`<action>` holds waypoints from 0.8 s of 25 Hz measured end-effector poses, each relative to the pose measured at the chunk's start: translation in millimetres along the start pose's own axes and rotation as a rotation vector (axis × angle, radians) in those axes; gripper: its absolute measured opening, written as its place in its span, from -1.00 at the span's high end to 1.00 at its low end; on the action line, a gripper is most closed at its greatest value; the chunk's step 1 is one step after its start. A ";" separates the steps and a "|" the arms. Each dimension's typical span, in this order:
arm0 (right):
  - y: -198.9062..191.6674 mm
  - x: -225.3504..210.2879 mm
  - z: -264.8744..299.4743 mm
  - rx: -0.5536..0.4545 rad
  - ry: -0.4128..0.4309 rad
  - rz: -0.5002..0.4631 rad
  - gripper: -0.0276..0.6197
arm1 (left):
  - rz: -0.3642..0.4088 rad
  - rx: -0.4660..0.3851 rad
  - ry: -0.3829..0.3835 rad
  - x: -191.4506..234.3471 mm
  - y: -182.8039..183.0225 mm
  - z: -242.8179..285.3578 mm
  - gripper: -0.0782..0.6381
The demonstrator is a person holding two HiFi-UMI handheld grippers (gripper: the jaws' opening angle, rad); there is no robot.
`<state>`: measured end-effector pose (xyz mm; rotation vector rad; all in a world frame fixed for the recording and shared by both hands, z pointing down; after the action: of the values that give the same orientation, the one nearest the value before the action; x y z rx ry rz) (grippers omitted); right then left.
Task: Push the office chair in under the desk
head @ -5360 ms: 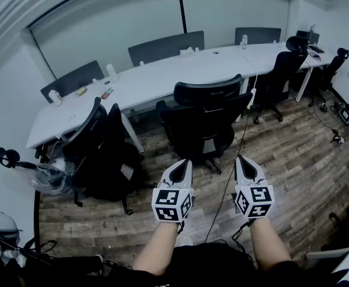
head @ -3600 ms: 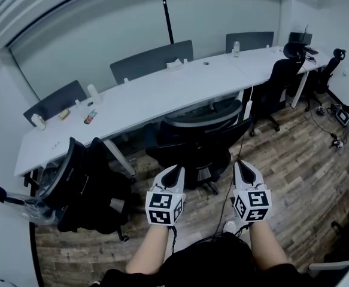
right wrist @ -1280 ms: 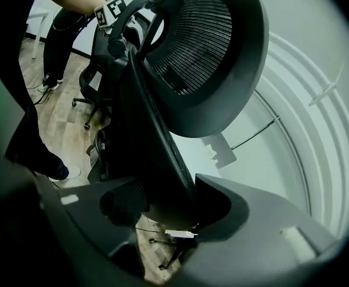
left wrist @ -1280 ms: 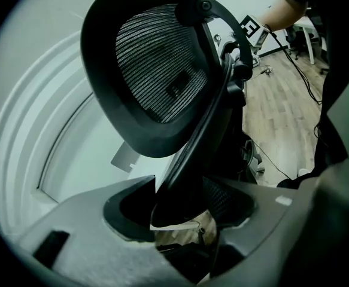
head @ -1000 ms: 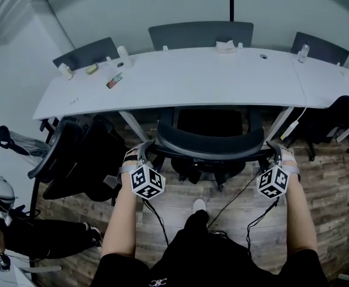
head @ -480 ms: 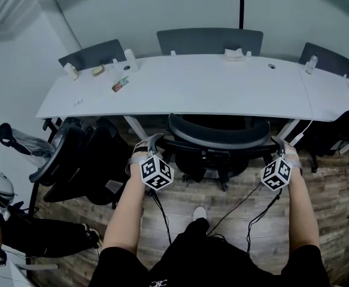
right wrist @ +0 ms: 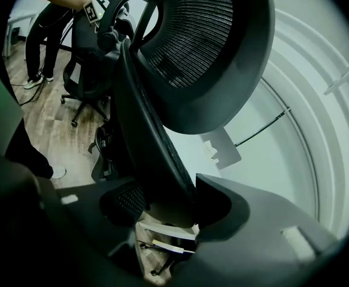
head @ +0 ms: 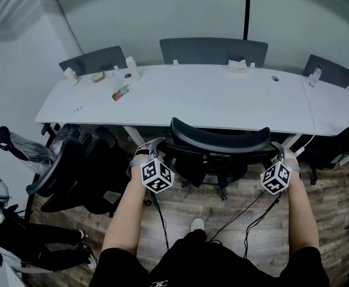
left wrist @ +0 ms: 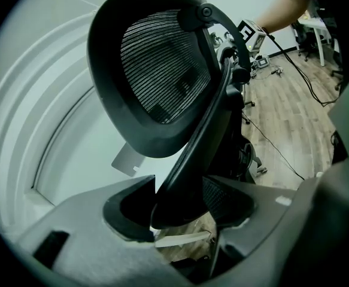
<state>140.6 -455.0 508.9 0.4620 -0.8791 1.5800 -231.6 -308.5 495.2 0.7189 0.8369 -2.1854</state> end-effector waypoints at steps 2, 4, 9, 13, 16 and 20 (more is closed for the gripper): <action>5.4 -5.9 8.8 0.001 0.001 0.001 0.16 | -0.002 -0.001 0.002 7.9 1.8 8.5 0.10; 11.0 -11.7 17.9 0.004 -0.001 0.002 0.16 | -0.005 -0.002 0.004 15.3 3.7 17.7 0.10; 20.9 -25.1 37.8 0.012 -0.006 0.009 0.16 | -0.006 -0.007 0.005 32.8 10.4 41.9 0.10; 27.0 -36.9 53.0 0.028 -0.007 0.016 0.16 | -0.005 -0.005 0.000 47.5 19.5 60.8 0.10; 29.5 -43.4 64.3 0.048 -0.012 0.025 0.16 | -0.002 -0.010 -0.002 55.4 25.4 74.5 0.10; 35.3 -56.9 79.3 0.079 -0.015 0.027 0.16 | 0.003 -0.017 -0.005 68.1 34.5 91.2 0.10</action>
<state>104.5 -552.2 508.3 0.5211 -0.8396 1.6428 -270.1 -421.1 495.0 0.7052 0.8502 -2.1740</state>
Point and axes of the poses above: the fingertips, and each gripper's own axes: z forward along the fingers, x to its left, y out of its top, the point moved 9 cm from there along -z, backward along the fingers, and after that the axes turned 13 degrees about x, right-handed, at the moved point
